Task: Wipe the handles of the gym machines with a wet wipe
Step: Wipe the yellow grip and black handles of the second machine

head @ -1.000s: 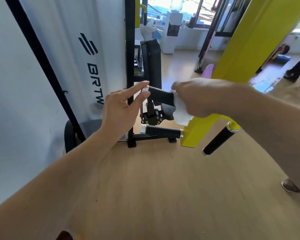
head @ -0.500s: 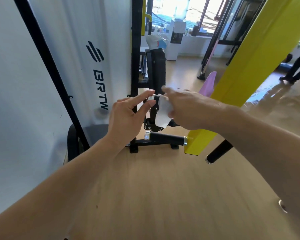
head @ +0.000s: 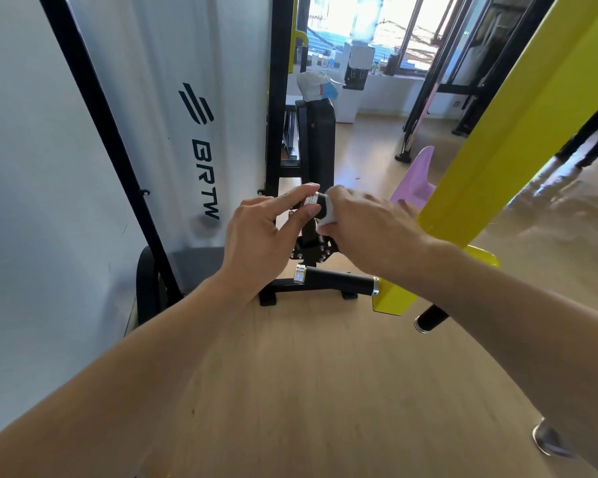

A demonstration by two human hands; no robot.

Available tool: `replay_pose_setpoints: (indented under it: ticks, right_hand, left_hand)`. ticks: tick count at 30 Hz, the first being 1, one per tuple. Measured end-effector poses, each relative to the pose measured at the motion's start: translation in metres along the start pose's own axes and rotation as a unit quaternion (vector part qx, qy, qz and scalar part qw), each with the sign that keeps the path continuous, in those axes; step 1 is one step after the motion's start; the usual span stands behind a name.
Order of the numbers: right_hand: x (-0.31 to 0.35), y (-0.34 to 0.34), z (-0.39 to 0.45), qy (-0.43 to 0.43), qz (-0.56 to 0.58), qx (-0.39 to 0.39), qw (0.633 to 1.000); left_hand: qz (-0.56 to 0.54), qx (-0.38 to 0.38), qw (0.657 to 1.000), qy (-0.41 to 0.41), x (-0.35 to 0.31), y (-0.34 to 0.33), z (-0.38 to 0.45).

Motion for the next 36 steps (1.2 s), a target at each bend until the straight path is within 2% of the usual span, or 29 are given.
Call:
replay_pose_setpoints:
  ticks: [3,6,9,12,14,16,18,21,26,28,32,36]
  right_hand:
    - [-0.023,-0.003,-0.008,-0.007,-0.101,0.106,0.989]
    - [-0.030,-0.004,-0.011,-0.014,-0.127,0.131,0.983]
    - [-0.010,-0.004,-0.002,-0.025,0.004,0.065,0.998]
    - [0.015,-0.003,0.008,0.006,0.066,-0.019,0.998]
    - [0.012,-0.003,0.009,-0.002,0.080,-0.023,0.997]
    - [-0.004,-0.006,0.006,-0.020,0.091,0.015,0.996]
    - [-0.020,-0.005,0.001,-0.026,0.074,0.015,0.997]
    - [-0.025,0.002,-0.003,-0.031,0.029,-0.057,0.997]
    - [0.004,0.010,-0.011,-0.006,0.055,-0.165,0.985]
    - [-0.001,0.010,-0.013,0.000,0.031,-0.161,0.986]
    - [-0.027,0.003,-0.018,-0.023,-0.117,-0.105,0.987]
    - [-0.002,0.003,-0.023,-0.005,-0.055,-0.213,0.975]
  left_hand:
    - [0.003,0.014,1.000,0.020,0.000,0.000,0.002]
    - [-0.005,0.019,0.999,0.030,-0.002,-0.001,0.002]
    - [-0.036,0.015,0.999,0.035,-0.007,-0.001,0.001]
    - [-0.033,0.025,0.999,0.016,-0.011,0.001,0.001]
    - [-0.037,0.029,0.999,0.028,-0.009,0.002,0.002]
    - [-0.052,0.025,0.997,0.055,-0.006,0.002,0.003]
    - [-0.060,0.030,0.996,0.067,-0.005,0.002,0.001]
    - [-0.044,0.041,0.996,0.062,-0.007,0.003,0.001]
    - [0.006,0.072,0.997,0.023,-0.011,0.008,0.006]
    - [0.028,0.091,0.995,0.014,-0.011,0.010,0.011]
    - [0.020,0.104,0.994,0.032,-0.009,0.010,0.013]
    - [0.038,0.088,0.995,0.022,-0.010,0.008,0.011]
Point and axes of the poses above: each hand's wrist, its own z-axis towards the middle knuckle, its own y-axis out of the back of the hand, x = y × z, the point moved 6 cm from there along z, towards the middle knuckle, and after that the axes turned 14 degrees about -z, right-handed, at the moved point
